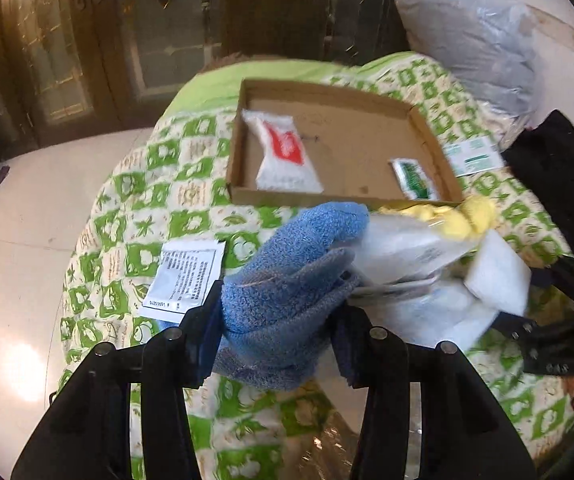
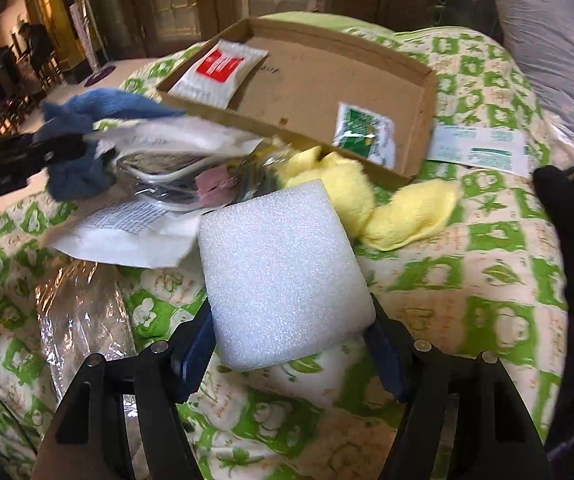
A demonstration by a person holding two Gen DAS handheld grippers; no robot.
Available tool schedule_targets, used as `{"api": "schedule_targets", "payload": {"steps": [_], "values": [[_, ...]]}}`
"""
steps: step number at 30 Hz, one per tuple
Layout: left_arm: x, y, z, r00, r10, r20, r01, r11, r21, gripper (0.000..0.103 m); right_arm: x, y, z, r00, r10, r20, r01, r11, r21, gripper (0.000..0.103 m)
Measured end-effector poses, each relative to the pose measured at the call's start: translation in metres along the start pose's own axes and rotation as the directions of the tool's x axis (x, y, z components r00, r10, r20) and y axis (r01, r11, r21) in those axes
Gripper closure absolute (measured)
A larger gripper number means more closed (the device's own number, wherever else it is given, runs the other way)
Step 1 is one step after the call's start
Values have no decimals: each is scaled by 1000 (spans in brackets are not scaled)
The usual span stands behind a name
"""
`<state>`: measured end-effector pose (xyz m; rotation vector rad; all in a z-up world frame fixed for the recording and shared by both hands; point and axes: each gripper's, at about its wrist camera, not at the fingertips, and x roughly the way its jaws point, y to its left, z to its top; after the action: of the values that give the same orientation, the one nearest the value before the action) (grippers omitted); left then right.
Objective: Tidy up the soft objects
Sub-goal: 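Lift the blue towel and white foam block off the pile with both tools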
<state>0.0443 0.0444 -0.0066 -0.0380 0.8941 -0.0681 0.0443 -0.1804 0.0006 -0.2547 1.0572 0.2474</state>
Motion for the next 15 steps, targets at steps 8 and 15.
{"api": "schedule_targets", "payload": {"steps": [8,15], "values": [[-25,-25,11,998,-32,47,30,998,50,57,-23,-14,-6,999,-29,37,27,998,65,35],[-22,-39,8,999,-32,35,29,996,83,57,-19,-11,-4,999,-20,34,19,998,56,35]]}}
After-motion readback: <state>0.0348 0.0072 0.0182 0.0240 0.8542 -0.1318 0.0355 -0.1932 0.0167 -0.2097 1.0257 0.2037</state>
